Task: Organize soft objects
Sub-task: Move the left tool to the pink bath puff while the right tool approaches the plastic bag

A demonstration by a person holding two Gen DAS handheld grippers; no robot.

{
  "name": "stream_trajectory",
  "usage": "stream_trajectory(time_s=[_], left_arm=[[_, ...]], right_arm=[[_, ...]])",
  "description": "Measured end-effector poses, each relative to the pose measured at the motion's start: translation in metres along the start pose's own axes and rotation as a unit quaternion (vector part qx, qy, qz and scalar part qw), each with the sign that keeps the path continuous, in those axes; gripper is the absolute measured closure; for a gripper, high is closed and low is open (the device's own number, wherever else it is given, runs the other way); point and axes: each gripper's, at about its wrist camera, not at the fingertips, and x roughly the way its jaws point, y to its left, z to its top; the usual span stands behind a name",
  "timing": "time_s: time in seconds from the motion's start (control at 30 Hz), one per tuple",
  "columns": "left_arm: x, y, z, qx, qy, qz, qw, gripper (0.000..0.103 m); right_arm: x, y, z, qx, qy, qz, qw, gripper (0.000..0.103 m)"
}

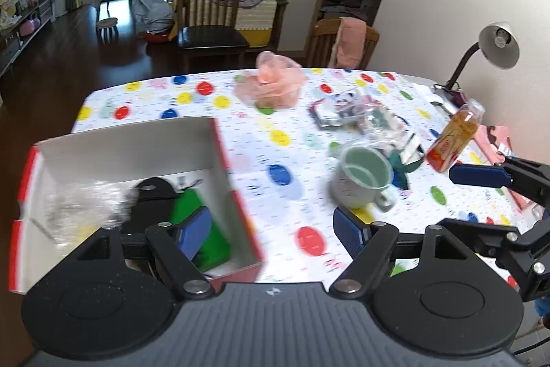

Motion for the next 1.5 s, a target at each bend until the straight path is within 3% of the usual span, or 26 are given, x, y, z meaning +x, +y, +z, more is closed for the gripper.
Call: stream_trajectory(time_s=[0.17,0.37,0.6,0.7,0.8,1.13,1.3,1.5], left_arm=[[0.024,-0.041,0.007,0.001,0.002,-0.007,1.0000,0.018],[0.051,-0.074,0.018,-0.026,0.005,-0.012,0.9996,0.018],[0.077,-0.093,0.045,-0.025,0.006,0.020,0.9995,0.014],[0.091,-0.092,0.064,-0.027,0.010,0.031,0.9991,0.013],[0.110,-0.085,0.086,-0.032,0.015,0.041,0.9986,0.003],[0.195,-0.049,0.162,-0.051,0.033,0.048,0.9970,0.002],[0.243,-0.031,0.188,-0.073,0.051,0.054,0.9946,0.002],[0.294,-0.019,0.211,-0.081,0.088,0.036,0.9921,0.002]], right_arm=[[-0.018,-0.046,-0.014,0.006,0.006,-0.022,1.000,0.007],[-0.034,-0.103,-0.025,0.026,0.015,-0.032,0.999,0.005],[-0.036,-0.156,-0.022,0.055,0.026,-0.042,0.997,0.005],[-0.028,-0.177,-0.016,0.083,0.034,-0.051,0.995,0.005],[-0.017,-0.195,-0.010,0.117,0.037,-0.060,0.991,0.005],[0.056,-0.230,0.001,0.212,0.085,-0.089,0.970,0.005],[0.095,-0.240,0.004,0.248,0.106,-0.101,0.958,0.005],[0.131,-0.249,0.004,0.279,0.129,-0.110,0.945,0.006]])
